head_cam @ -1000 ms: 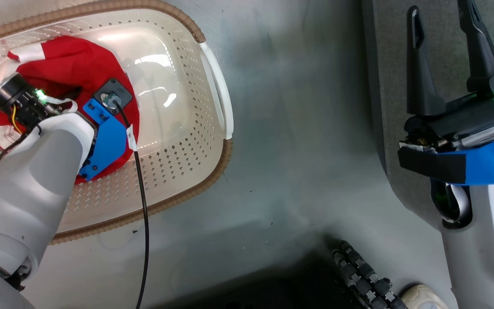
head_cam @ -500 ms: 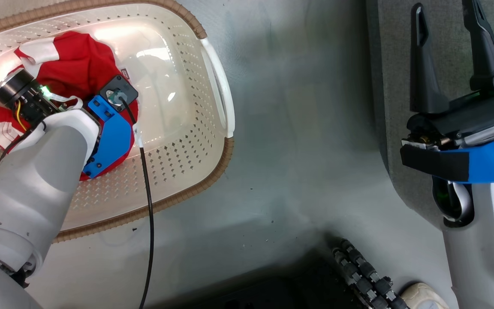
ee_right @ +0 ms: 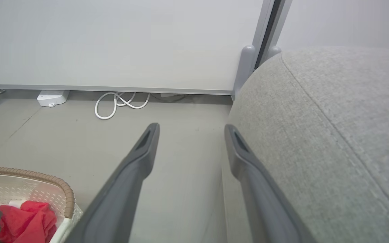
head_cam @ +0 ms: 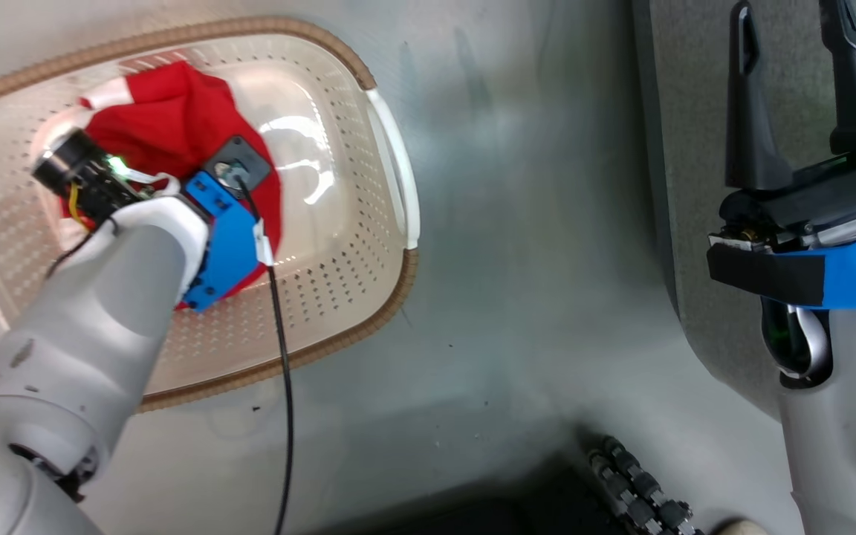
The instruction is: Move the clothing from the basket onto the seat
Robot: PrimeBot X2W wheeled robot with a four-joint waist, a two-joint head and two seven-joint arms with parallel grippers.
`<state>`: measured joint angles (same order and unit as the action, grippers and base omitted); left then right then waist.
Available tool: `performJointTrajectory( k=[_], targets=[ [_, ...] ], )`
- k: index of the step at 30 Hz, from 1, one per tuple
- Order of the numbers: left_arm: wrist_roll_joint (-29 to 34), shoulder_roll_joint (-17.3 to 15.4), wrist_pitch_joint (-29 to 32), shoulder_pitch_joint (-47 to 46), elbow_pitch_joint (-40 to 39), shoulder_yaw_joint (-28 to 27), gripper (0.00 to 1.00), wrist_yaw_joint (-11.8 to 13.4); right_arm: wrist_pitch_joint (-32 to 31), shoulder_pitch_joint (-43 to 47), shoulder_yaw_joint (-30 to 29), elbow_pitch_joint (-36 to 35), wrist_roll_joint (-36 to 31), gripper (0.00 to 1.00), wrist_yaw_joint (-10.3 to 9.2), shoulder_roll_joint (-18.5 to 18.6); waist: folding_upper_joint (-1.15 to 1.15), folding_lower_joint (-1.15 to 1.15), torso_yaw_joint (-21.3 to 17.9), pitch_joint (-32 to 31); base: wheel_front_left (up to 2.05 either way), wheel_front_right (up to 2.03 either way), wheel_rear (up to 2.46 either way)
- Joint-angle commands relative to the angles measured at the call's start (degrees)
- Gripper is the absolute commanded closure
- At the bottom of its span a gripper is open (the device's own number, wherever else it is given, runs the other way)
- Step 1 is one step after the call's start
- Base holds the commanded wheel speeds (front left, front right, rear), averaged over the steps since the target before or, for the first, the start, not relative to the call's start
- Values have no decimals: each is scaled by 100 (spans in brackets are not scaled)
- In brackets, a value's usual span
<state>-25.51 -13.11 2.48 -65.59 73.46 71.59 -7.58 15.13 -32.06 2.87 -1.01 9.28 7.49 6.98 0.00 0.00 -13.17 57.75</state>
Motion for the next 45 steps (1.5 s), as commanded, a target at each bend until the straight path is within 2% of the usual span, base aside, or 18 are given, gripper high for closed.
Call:
performJointTrajectory(
  k=[1, 15, 28, 33, 41, 45],
  targets=[
    [-28, 39, -55, 50, -2, 1, 100, 21, 3, 28, -21, 9, -24, 0, 1, 31, 0, 0, 85, -121, 0, 0, 0],
    [-343, 584, -968, 626, -206, 51, 100, 18, 3, 395, -98, 208, -121, 0, 1, 270, 0, 0, 546, -1355, 0, 0, 0],
    [-893, 876, -1722, 1040, -501, -173, 100, 18, 3, 1019, -121, 515, -191, 0, 1, 431, 0, 0, 1003, -2651, 0, 0, 0],
    [-993, 893, -1773, 1107, -863, -434, 100, 80, 3, 1298, -97, 639, -214, 0, 1, 443, 0, 0, 1107, -3160, 0, 0, 0],
    [-880, 556, -1774, 1553, -2142, -1330, 100, 421, 4, 1710, -59, 777, -226, 0, 1, 351, 0, 0, 1162, -3896, 0, 0, 0],
    [-693, 451, -1774, 1883, -2676, -1719, 100, 515, 3, 1901, -27, 855, -249, 0, 1, 297, 0, 0, 1179, -4222, 0, 0, 0]
  ],
)
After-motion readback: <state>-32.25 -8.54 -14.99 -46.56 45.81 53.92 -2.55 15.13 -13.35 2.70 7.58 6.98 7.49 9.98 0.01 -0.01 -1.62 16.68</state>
